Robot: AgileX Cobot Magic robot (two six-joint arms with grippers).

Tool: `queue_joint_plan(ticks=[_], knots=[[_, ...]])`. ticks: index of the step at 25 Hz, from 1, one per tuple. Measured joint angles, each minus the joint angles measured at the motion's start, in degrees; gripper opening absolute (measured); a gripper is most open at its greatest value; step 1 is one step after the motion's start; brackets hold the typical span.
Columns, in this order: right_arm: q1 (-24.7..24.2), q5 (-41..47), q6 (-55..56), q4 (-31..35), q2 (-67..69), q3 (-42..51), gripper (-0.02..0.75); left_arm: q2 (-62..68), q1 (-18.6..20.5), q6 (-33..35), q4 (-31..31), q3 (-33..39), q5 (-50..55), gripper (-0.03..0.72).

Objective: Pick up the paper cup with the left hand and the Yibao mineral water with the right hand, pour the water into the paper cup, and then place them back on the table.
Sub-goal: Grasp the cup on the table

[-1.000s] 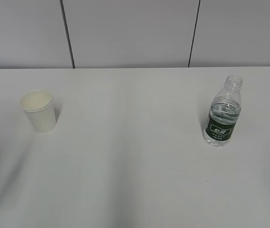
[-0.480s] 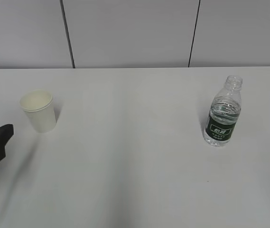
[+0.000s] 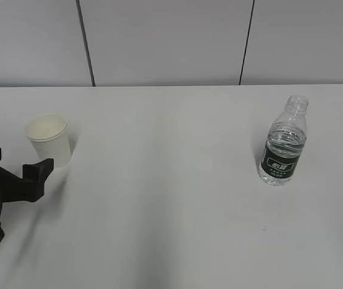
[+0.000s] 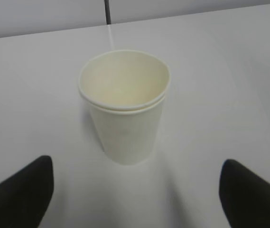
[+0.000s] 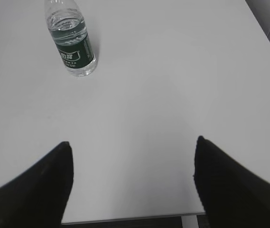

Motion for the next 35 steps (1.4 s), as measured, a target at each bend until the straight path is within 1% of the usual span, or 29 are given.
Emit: queue_joint_plan(ticks=[9, 17, 22, 30, 35], knots=[[0.0, 0.0, 0.0, 0.0, 0.0, 0.0, 0.585, 10.6, 0.0, -0.1, -1.4, -5.7, -6.0, 0.643], [0.0, 0.0, 0.0, 0.0, 0.0, 0.0, 0.585, 16.7, 0.0, -0.2, -1.6, -10.7, -7.3, 0.645], [0.0, 0.0, 0.0, 0.0, 0.0, 0.0, 0.585, 19.4, 0.0, -0.2, -3.0, -13.8, -7.5, 0.645], [0.0, 0.0, 0.0, 0.0, 0.0, 0.0, 0.585, 22.2, 0.0, -0.2, -3.5, -19.0, -8.3, 0.645], [0.0, 0.0, 0.0, 0.0, 0.0, 0.0, 0.585, 23.5, 0.0, -0.2, -3.6, -20.6, -8.7, 0.645]])
